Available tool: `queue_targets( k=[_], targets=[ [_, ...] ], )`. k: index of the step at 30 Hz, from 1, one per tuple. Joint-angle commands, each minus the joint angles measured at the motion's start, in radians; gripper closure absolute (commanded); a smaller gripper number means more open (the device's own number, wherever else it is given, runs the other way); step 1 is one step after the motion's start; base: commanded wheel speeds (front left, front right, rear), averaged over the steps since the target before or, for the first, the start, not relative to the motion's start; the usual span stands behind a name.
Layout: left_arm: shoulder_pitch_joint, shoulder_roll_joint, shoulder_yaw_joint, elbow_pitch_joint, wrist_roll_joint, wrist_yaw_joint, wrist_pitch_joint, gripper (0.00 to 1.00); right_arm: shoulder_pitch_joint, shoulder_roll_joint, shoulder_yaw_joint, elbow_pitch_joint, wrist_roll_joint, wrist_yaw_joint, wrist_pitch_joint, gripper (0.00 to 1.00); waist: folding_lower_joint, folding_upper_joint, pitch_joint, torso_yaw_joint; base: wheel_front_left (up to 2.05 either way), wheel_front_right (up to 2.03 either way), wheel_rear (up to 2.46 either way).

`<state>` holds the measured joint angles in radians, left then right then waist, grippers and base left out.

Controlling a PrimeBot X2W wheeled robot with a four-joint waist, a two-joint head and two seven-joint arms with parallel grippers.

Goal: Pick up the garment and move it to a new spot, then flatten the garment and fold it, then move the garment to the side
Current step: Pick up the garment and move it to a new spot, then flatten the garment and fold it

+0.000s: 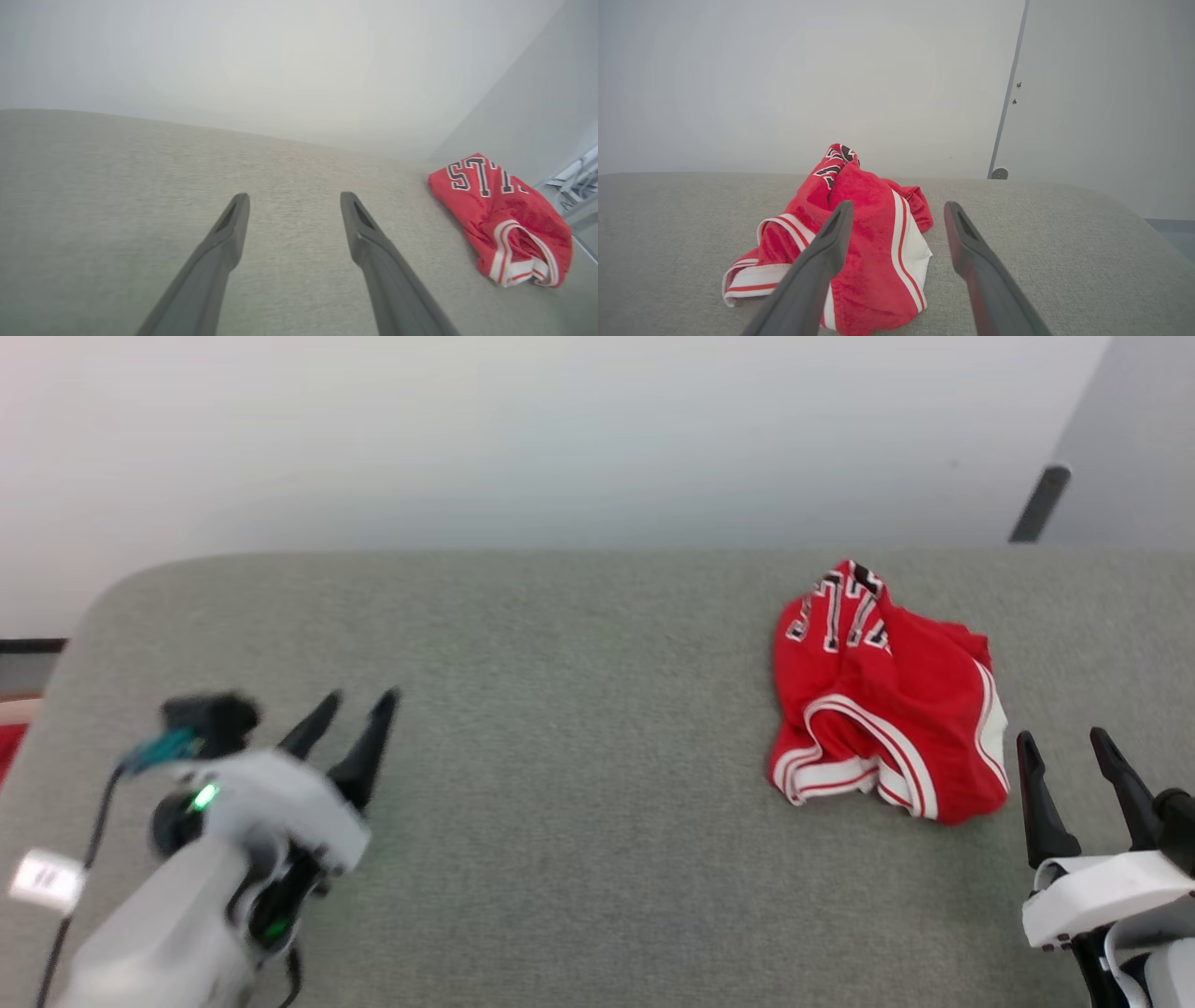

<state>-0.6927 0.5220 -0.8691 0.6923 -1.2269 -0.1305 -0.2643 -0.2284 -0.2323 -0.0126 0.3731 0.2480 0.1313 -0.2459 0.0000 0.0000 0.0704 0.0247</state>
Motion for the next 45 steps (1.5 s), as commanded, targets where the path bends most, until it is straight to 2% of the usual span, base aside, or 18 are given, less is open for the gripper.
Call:
queue_targets(
  k=[1, 6, 9, 15, 19, 26, 40, 45],
  targets=[
    [0.075, 0.008, 0.078, -0.018, 0.055, 0.001, 0.001, 0.00, 0.023, -0.004, -0.005, -0.009, 0.015, -0.001, 0.006, 0.00, 0.0000, 0.0000, -0.059, 0.056, 0.00, 0.00, 0.00],
    [0.283, 0.017, 0.350, -0.137, 0.283, 0.033, 0.000, 0.00, 0.063, 0.001, -0.021, -0.026, 0.018, -0.001, 0.014, 0.00, 0.0000, 0.0000, -0.078, 0.058, 0.00, 0.00, 0.00],
    [0.404, -0.003, 0.478, -0.232, 0.410, 0.062, 0.000, 0.00, 0.090, 0.007, -0.038, -0.041, 0.019, -0.001, 0.015, 0.00, 0.0000, 0.0000, -0.085, 0.053, 0.00, 0.00, 0.00],
    [0.572, -0.049, 0.620, -0.339, 0.576, 0.079, 0.000, 0.00, 0.125, 0.012, -0.061, -0.069, 0.011, -0.001, 0.023, 0.00, 0.0000, 0.0000, -0.090, 0.041, 0.00, 0.00, 0.00],
    [0.615, -0.072, 0.662, -0.372, 0.654, 0.073, 0.000, 0.00, 0.136, 0.021, -0.073, -0.091, 0.004, -0.001, 0.032, 0.00, 0.0000, 0.0000, -0.092, 0.033, 0.00, 0.00, 0.00],
    [0.625, -0.098, 0.728, -0.407, 0.714, 0.061, 0.000, 0.00, 0.114, 0.028, -0.069, -0.118, -0.002, -0.001, 0.048, 0.00, 0.0000, 0.0000, -0.091, 0.022, 0.00, 0.00, 0.00],
    [0.649, -0.143, 0.785, -0.408, 0.775, 0.034, 0.000, 0.00, 0.110, 0.031, -0.062, -0.110, 0.002, -0.001, 0.051, 0.00, 0.0000, 0.0000, -0.091, 0.012, 0.00, 0.00, 0.00],
    [0.663, -0.166, 0.797, -0.419, 0.779, 0.033, 0.000, 0.00, 0.079, -0.004, -0.036, -0.097, 0.017, -0.001, 0.106, 0.00, 0.0000, 0.0000, -0.082, 0.011, 0.00, 0.00, 0.00]
  ],
)
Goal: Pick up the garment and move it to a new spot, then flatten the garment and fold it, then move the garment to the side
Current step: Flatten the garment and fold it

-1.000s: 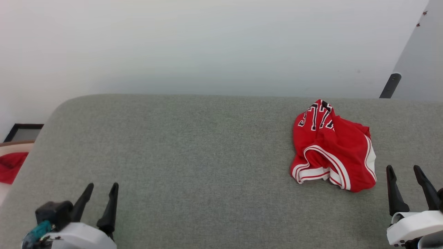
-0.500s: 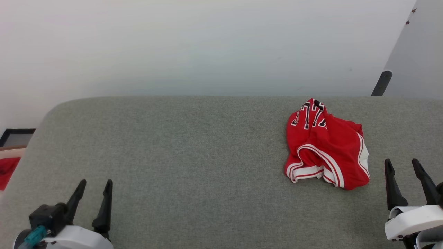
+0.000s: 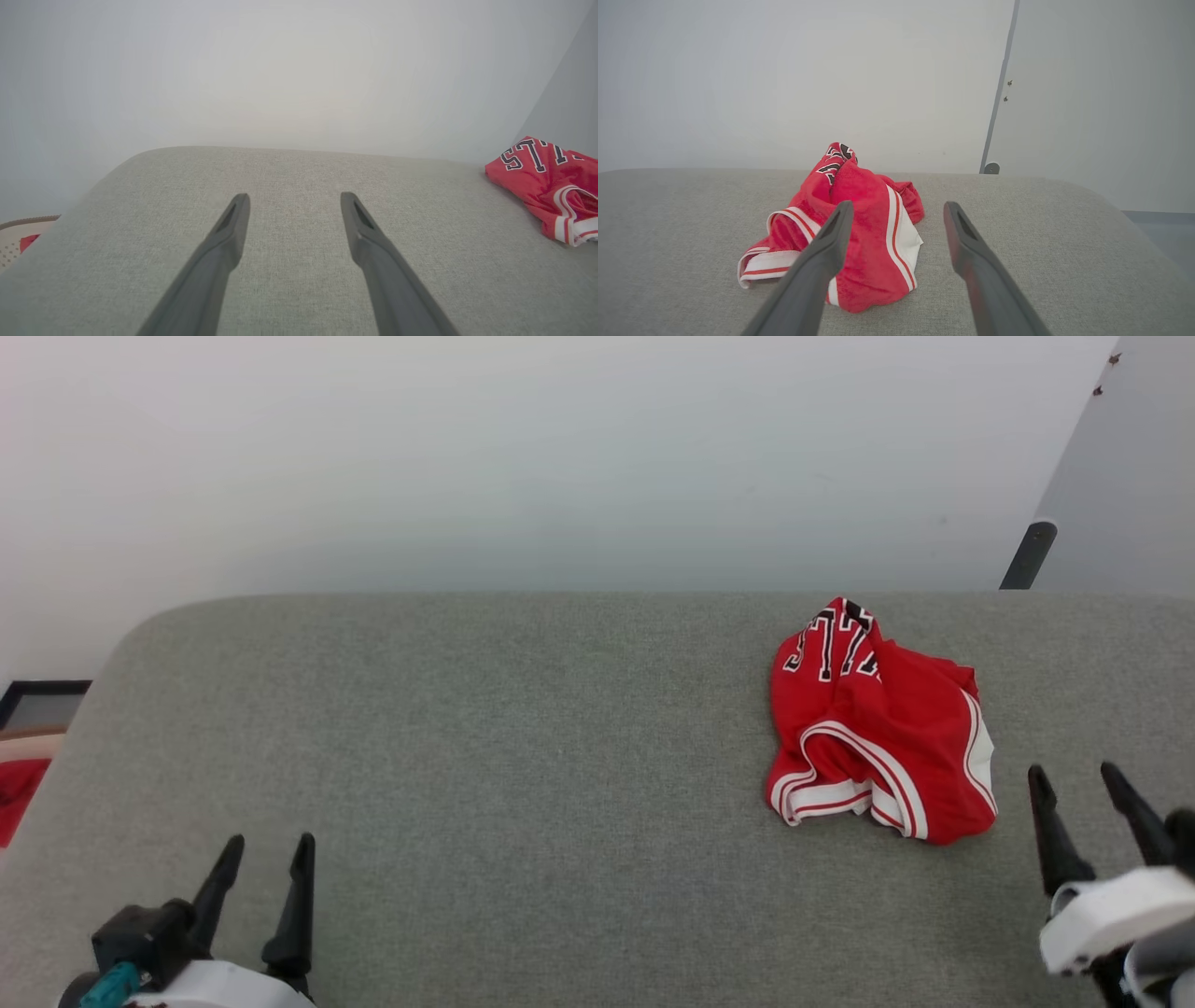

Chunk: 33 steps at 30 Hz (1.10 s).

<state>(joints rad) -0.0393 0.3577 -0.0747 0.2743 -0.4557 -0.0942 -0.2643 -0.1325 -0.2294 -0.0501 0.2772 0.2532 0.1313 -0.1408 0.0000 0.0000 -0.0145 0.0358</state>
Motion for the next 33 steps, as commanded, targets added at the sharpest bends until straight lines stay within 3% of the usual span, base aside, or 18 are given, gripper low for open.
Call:
queue_targets(
  k=[1, 7, 12, 16, 22, 33],
  targets=[
    [0.011, -0.006, 0.006, -0.005, 0.008, -0.004, 0.000, 0.00, -0.028, -0.015, 0.011, 0.005, 0.022, -0.001, 0.026, 0.00, 0.0000, 0.0000, 0.008, 0.001, 0.00, 0.00, 0.00],
    [-0.015, -0.033, 0.009, -0.021, 0.018, -0.010, 0.000, 0.00, -0.168, -0.152, 0.114, 0.066, 0.028, -0.001, 0.273, 0.00, 0.0000, 0.0000, 0.084, 0.022, 0.00, 0.00, 0.00],
    [-0.062, -0.055, 0.001, -0.016, 0.031, -0.018, 0.000, 0.00, -0.309, -0.240, 0.198, 0.154, 0.122, -0.001, 0.540, 0.00, 0.0000, 0.0000, 0.167, 0.050, 0.00, 0.00, 0.00],
    [-0.099, -0.071, -0.002, -0.008, 0.039, -0.024, 0.000, 0.00, -0.420, -0.301, 0.240, 0.235, 0.189, -0.001, 0.684, 0.00, 0.0000, 0.0000, 0.224, 0.071, 0.00, 0.00, 0.00],
    [-0.147, -0.098, -0.018, 0.010, 0.054, -0.031, 0.000, 0.00, -0.543, -0.357, 0.346, 0.308, 0.268, -0.001, 0.729, 0.00, 0.0000, 0.0000, 0.282, 0.097, 0.00, 0.00, 0.00],
    [-0.178, -0.131, -0.020, 0.033, 0.068, -0.036, 0.000, 0.00, -0.602, -0.366, 0.549, 0.399, 0.377, 0.000, 0.725, 0.00, 0.0000, 0.0000, 0.303, 0.107, 0.00, 0.00, 0.00]
  ],
)
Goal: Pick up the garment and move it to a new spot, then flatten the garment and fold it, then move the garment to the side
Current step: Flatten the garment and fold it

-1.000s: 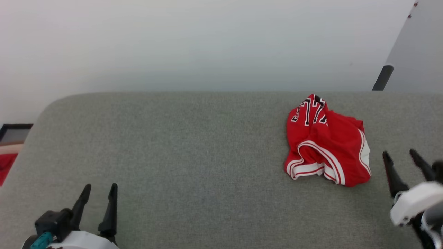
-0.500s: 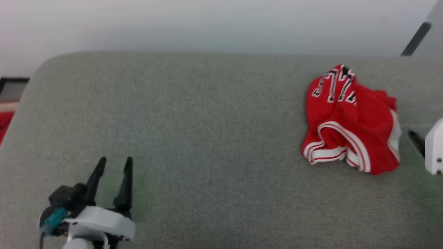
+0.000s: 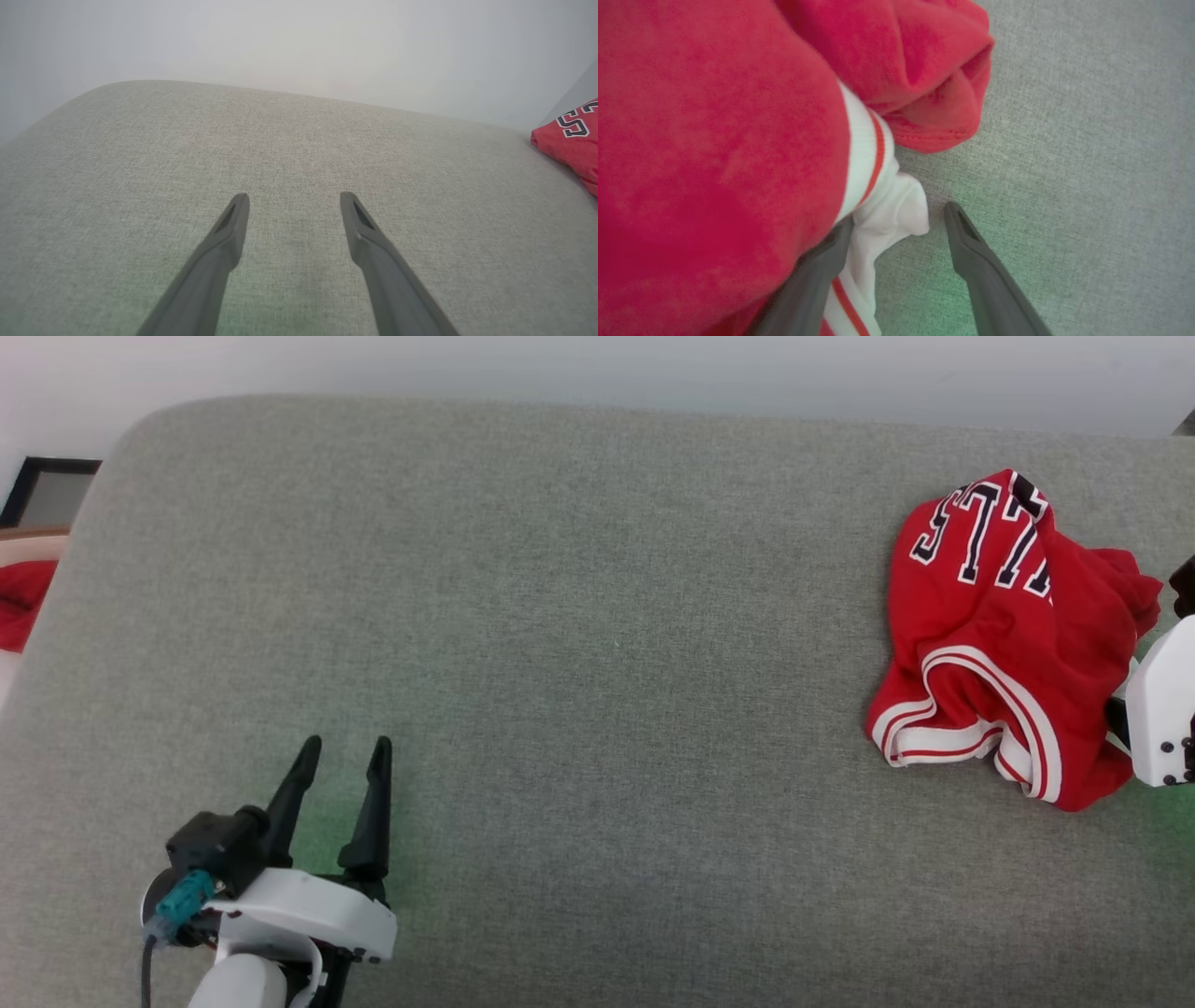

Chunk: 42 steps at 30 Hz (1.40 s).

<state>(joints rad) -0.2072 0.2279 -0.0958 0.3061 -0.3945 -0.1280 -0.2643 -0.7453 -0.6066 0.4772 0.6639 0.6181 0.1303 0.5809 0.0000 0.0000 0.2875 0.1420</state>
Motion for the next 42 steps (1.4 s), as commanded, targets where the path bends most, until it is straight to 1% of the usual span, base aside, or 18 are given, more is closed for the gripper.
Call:
queue_targets(
  k=[1, 2, 3, 4, 6, 10, 15, 18, 21, 24, 29, 33, 36, 37, 38, 39, 40, 42],
  targets=[
    [-0.011, -0.003, 0.004, 0.003, 0.008, -0.003, 0.000, 0.00, 0.009, 0.011, 0.036, 0.018, 0.021, 0.001, 0.002, 0.00, 0.0000, 0.0000, 0.002, 0.000, 0.00, 0.00, 0.00],
    [-0.012, -0.004, 0.004, 0.003, 0.007, -0.003, 0.000, 0.00, 0.004, 0.011, 0.051, 0.022, 0.029, 0.001, 0.000, 0.31, 0.0000, 0.0000, 0.003, -0.001, 0.00, 0.00, 0.00],
    [-0.012, -0.005, 0.004, 0.003, 0.006, -0.003, 0.000, 0.00, -0.001, 0.008, 0.063, 0.025, 0.030, 0.001, -0.004, 0.84, 0.0000, 0.0000, 0.003, -0.002, 0.00, 0.00, 0.00],
    [-0.012, -0.005, 0.004, 0.003, 0.003, -0.003, 0.000, 0.00, -0.004, 0.004, 0.071, 0.028, 0.035, 0.001, -0.013, 1.00, 0.0000, 0.0000, 0.003, -0.003, 0.00, 0.00, 0.00],
    [-0.010, -0.005, 0.006, 0.003, 0.000, -0.003, 0.000, 0.00, -0.014, -0.008, 0.088, 0.036, 0.045, 0.000, -0.019, 1.00, 0.0000, 0.0000, 0.002, -0.008, 0.00, 0.00, 0.00],
    [0.003, -0.004, 0.012, 0.001, -0.005, -0.003, 0.000, 0.00, -0.038, -0.035, 0.084, 0.033, 0.050, 0.000, -0.084, 1.00, 0.0000, 0.0000, -0.006, -0.022, 0.00, 0.00, 0.00],
    [0.016, -0.003, 0.027, -0.008, -0.007, -0.003, 0.000, 0.00, -0.033, -0.078, 0.037, -0.009, 0.031, 0.000, -0.174, 1.00, 0.0000, 0.0000, -0.014, -0.045, 0.00, 0.00, 0.00],
    [0.022, -0.004, 0.035, -0.014, -0.004, -0.003, 0.000, 0.00, -0.010, -0.104, -0.026, -0.046, 0.014, 0.000, -0.224, 1.00, 0.0000, 0.0000, -0.017, -0.060, 0.00, 0.00, 0.00],
    [0.024, -0.005, 0.038, -0.020, -0.002, -0.003, 0.000, 0.00, 0.031, -0.121, -0.122, -0.086, 0.000, 0.000, -0.261, 1.00, 0.0000, 0.0000, -0.014, -0.070, 0.00, 0.00, 0.00],
    [0.023, -0.006, 0.037, -0.024, 0.001, -0.003, 0.000, 0.00, 0.109, -0.119, -0.237, -0.122, -0.005, 0.000, -0.273, 1.00, 0.0000, 0.0000, -0.012, -0.074, 0.00, 0.00, 0.00],
    [0.019, -0.009, 0.037, -0.030, 0.004, -0.003, 0.000, 0.00, 0.273, -0.086, -0.408, -0.137, -0.072, 0.000, -0.243, 1.00, 0.0000, 0.0000, -0.003, -0.080, 0.00, 0.00, 0.00],
    [0.011, -0.003, 0.030, -0.023, 0.004, -0.003, 0.000, 0.00, 0.345, -0.023, -0.533, -0.141, -0.153, 0.000, -0.228, 1.00, 0.0000, 0.0000, -0.005, -0.084, 0.00, 0.00, 0.00],
    [0.002, 0.005, 0.019, -0.019, 0.007, -0.003, 0.000, 0.00, 0.370, 0.041, -0.616, -0.163, -0.219, 0.000, -0.241, 1.00, 0.0000, 0.0000, -0.012, -0.088, 0.00, 0.00, 0.00],
    [-0.002, 0.010, 0.014, -0.017, 0.008, -0.003, 0.000, 0.00, 0.373, 0.064, -0.645, -0.172, -0.238, 0.000, -0.250, 0.89, 0.0000, 0.0000, -0.016, -0.090, 0.00, 0.00, 0.00],
    [-0.006, 0.016, 0.010, -0.017, 0.008, -0.003, 0.000, 0.00, 0.374, 0.087, -0.671, -0.182, -0.255, 0.000, -0.256, 0.56, 0.0000, 0.0000, -0.019, -0.094, 0.00, 0.00, 0.00],
    [-0.006, 0.016, 0.010, -0.017, 0.008, -0.003, 0.000, 0.00, 0.374, 0.087, -0.671, -0.182, -0.255, 0.000, -0.256, 0.56, 0.0000, 0.0000, -0.019, -0.094, 0.00, 0.00, 0.00],
    [-0.011, 0.023, 0.006, -0.017, 0.008, -0.003, 0.000, 0.00, 0.378, 0.102, -0.692, -0.198, -0.274, 0.000, -0.264, 0.00, 0.0000, 0.0000, -0.023, -0.098, 0.00, 0.00, 0.00],
    [-0.022, 0.039, -0.006, -0.020, 0.002, -0.003, 0.000, 0.00, 0.396, 0.132, -0.729, -0.232, -0.303, 0.000, -0.282, 0.00, 0.0000, 0.0000, -0.032, -0.106, 0.00, 0.00, 0.00]
  ],
)
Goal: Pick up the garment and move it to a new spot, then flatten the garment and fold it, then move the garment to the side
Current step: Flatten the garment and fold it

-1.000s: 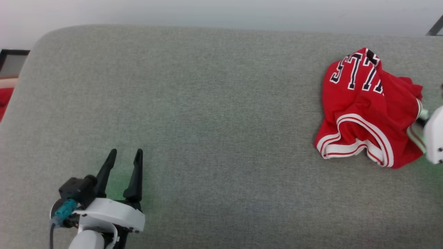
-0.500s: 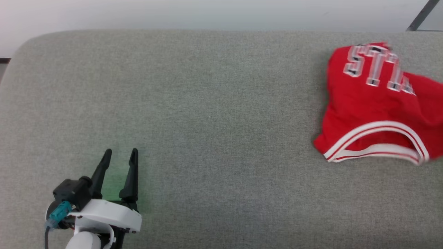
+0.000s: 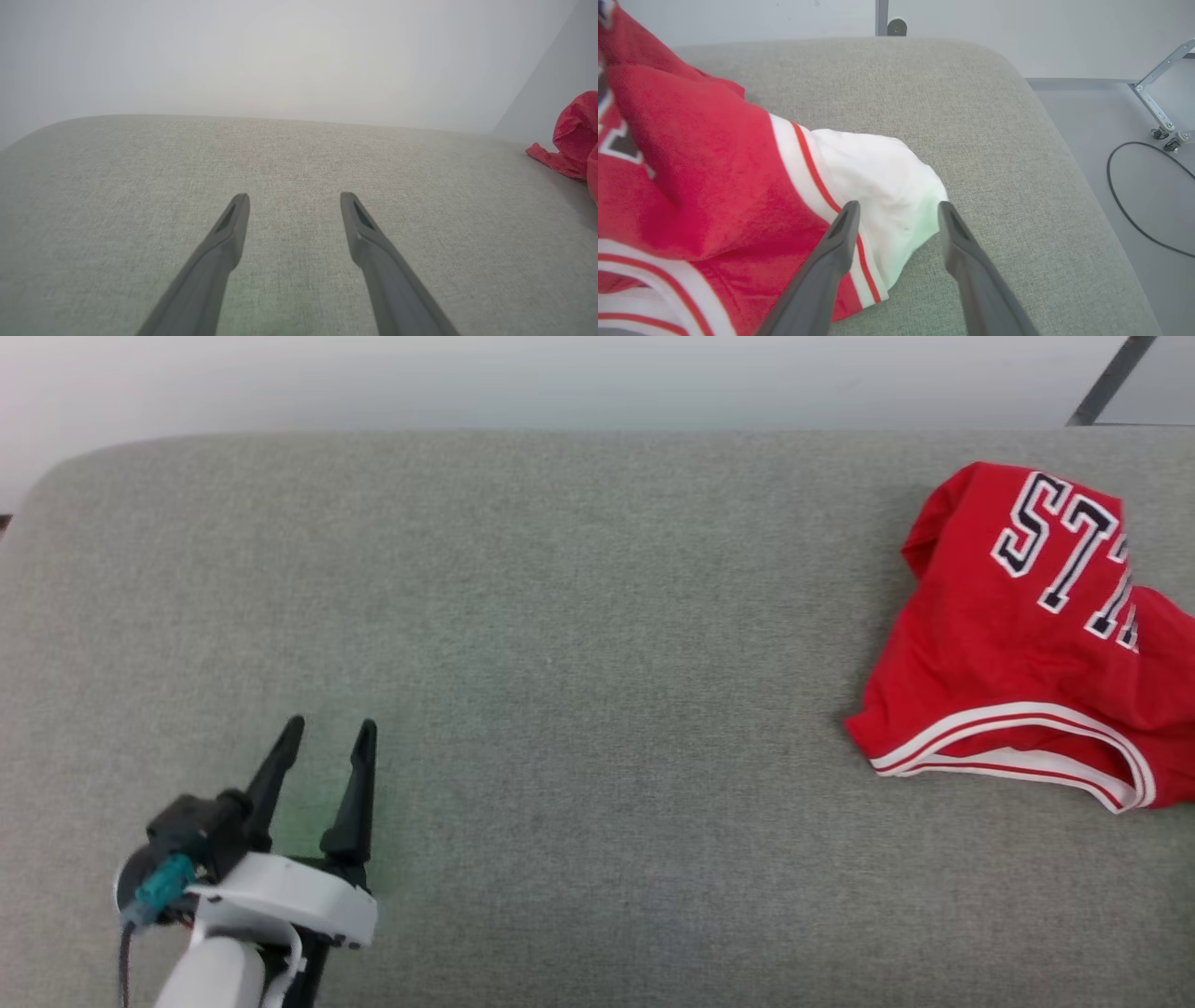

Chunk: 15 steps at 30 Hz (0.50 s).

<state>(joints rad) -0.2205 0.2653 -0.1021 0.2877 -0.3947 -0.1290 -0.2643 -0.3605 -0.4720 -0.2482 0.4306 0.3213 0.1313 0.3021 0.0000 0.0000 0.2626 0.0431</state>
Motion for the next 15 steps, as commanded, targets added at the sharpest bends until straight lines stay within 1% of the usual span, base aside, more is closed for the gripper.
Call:
queue_targets(
  k=[1, 5, 8, 11, 15],
  targets=[
    [-0.016, 0.013, -0.007, -0.002, 0.000, -0.002, 0.000, 0.00, 0.023, 0.012, -0.015, -0.020, -0.011, -0.001, -0.018, 0.00, 0.0000, 0.0000, -0.012, -0.012, 0.00, 0.00, 0.00],
    [-0.072, 0.081, -0.064, 0.000, -0.010, -0.002, 0.006, 0.00, 0.081, 0.072, -0.016, -0.132, 0.021, -0.001, -0.100, 0.00, 0.0000, 0.0000, -0.033, -0.043, 0.00, 0.00, 0.00],
    [-0.149, 0.144, -0.139, -0.015, -0.026, -0.002, 0.050, 0.00, 0.129, 0.109, 0.036, -0.228, 0.053, -0.001, -0.167, 0.00, 0.0000, 0.0000, -0.043, -0.077, 0.00, 0.00, 0.00],
    [-0.250, 0.201, -0.238, -0.044, -0.068, -0.002, 0.132, 0.00, 0.173, 0.151, 0.113, -0.303, 0.079, -0.001, -0.229, 0.00, 0.0000, 0.0000, -0.050, -0.119, 0.00, 0.00, 0.00],
    [-0.408, 0.245, -0.390, -0.074, -0.199, -0.002, 0.297, 0.00, 0.207, 0.212, 0.191, -0.358, 0.105, -0.001, -0.285, 0.00, 0.0000, 0.0000, -0.047, -0.178, 0.00, 0.00, 0.00]
  ],
)
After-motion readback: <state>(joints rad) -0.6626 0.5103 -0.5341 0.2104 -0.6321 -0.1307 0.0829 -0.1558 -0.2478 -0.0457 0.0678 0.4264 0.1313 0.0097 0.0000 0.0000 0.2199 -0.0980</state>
